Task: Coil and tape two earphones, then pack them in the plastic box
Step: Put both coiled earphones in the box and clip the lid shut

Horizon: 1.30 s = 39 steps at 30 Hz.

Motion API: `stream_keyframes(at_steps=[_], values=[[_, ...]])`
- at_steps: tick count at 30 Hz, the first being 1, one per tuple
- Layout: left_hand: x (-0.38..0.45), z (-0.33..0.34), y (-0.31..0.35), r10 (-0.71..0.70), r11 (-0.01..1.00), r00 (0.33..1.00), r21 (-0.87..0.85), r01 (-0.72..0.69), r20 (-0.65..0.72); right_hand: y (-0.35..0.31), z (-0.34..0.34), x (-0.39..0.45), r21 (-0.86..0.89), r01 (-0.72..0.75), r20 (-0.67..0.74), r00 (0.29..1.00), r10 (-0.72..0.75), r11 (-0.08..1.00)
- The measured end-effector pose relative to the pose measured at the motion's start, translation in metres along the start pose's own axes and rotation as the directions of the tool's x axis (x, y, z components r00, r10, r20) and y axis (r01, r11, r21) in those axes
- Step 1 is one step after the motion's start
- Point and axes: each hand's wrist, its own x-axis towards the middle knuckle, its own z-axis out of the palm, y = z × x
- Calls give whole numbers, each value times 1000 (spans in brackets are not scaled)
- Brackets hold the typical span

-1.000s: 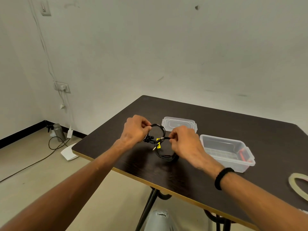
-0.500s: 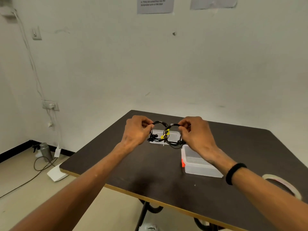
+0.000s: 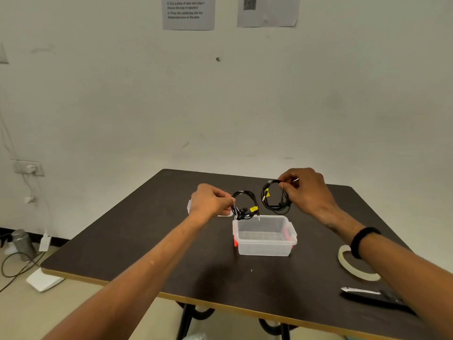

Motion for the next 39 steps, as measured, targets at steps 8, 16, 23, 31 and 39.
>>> stream_keyframes(at_steps=[8,16,23,31,39], values=[[-11,29,-9,-111,993,990,-18,113,86,40,14,-12,19,-48,225,973,43,999],[-13,37,-6,-136,987,983,99,124,126,55,28,-12,-10,5,332,943,-2,1000],[-16,43,-3,-70,981,986,187,41,148,44,43,-5,33,83,387,918,-89,996],[-17,51,-8,185,791,979,577,-201,88,36,49,7,-187,330,535,824,-186,925],[-17,54,-15,171,665,978,718,-206,123,33,60,4,-307,470,566,789,-238,827]])
